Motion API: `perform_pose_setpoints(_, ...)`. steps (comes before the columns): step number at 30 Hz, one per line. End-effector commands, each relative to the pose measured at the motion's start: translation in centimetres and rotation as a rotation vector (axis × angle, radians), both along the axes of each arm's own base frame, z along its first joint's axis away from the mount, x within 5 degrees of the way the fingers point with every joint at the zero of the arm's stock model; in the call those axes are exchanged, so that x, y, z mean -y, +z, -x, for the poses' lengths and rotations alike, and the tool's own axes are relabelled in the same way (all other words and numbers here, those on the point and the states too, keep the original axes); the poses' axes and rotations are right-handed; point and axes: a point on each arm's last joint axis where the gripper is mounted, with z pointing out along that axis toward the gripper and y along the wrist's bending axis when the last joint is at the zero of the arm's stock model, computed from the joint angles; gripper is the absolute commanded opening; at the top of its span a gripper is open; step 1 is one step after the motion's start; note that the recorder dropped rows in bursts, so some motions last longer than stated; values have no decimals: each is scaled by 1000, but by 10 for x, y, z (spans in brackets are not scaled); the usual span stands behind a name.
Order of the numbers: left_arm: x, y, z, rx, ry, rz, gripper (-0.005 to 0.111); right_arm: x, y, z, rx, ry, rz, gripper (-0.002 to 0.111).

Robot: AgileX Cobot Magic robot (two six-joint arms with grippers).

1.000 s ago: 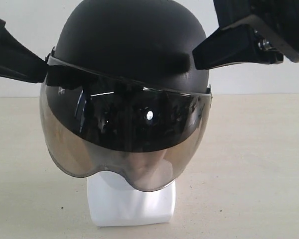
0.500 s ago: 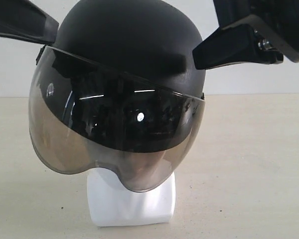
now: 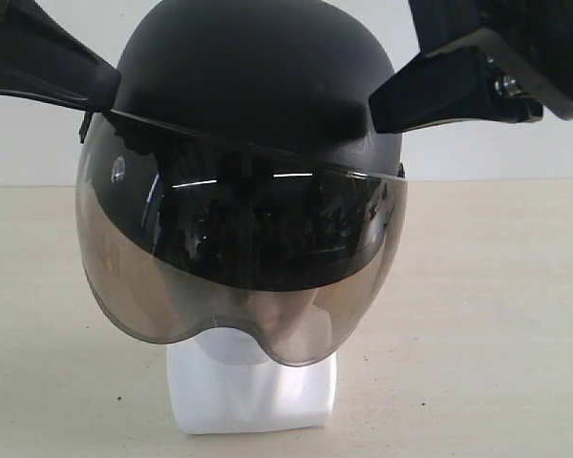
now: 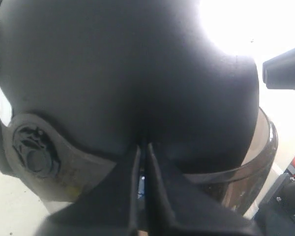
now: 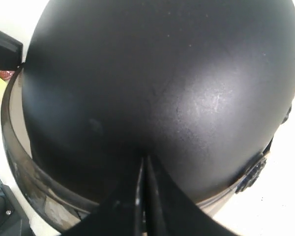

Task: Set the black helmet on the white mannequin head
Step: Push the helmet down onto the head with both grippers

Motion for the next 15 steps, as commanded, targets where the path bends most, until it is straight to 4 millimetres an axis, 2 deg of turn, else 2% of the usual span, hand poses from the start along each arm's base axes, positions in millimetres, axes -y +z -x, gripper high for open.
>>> perform_pose_setpoints(1, -1, -6, 0, -29, -24, -46, 5, 2, 2, 2, 18, 0, 3, 0)
perform_pose_setpoints(6, 1, -12, -4, -46, -20, -49, 5, 2, 2, 2, 13, 4, 4, 0)
perform_pose_setpoints(15, 2, -38, -4, -121, -18, -77, 5, 2, 0, 4, -11, 13, 13, 0)
